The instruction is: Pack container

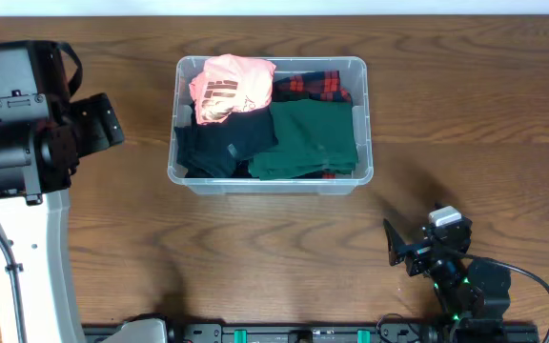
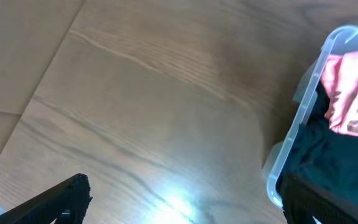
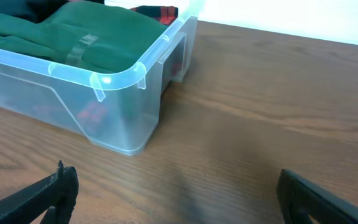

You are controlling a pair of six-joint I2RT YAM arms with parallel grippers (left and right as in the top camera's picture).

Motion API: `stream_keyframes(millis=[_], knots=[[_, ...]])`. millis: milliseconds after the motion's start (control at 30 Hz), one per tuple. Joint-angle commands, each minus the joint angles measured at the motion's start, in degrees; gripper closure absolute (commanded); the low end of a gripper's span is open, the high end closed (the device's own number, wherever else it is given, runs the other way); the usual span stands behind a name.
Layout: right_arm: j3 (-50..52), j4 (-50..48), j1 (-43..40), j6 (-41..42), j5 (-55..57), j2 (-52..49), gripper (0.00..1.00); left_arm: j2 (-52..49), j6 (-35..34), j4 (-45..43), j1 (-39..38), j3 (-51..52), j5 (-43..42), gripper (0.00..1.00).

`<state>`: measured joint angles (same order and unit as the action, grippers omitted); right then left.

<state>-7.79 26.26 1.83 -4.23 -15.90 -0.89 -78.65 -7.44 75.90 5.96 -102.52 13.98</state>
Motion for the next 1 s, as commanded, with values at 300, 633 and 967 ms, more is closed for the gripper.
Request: stream_keyframes(millis=[300,633,967], knots=[[0.3,-0.1,-0.3,-0.6,-0.4,0.4,0.01,6.6,2.8,-9.1,0.2,4.4,-0.1,0.02],[0.3,-0.1,-0.3,-0.5,-0.4,0.4,0.01,22.9,15.3,-27.9,0.2,23.6,-12.9,0.02],[0.3,-0.1,-0.3,-0.5,-0.4,0.4,0.01,40.5,15.4,-33.4,0.2,38.8,-14.9,0.02]])
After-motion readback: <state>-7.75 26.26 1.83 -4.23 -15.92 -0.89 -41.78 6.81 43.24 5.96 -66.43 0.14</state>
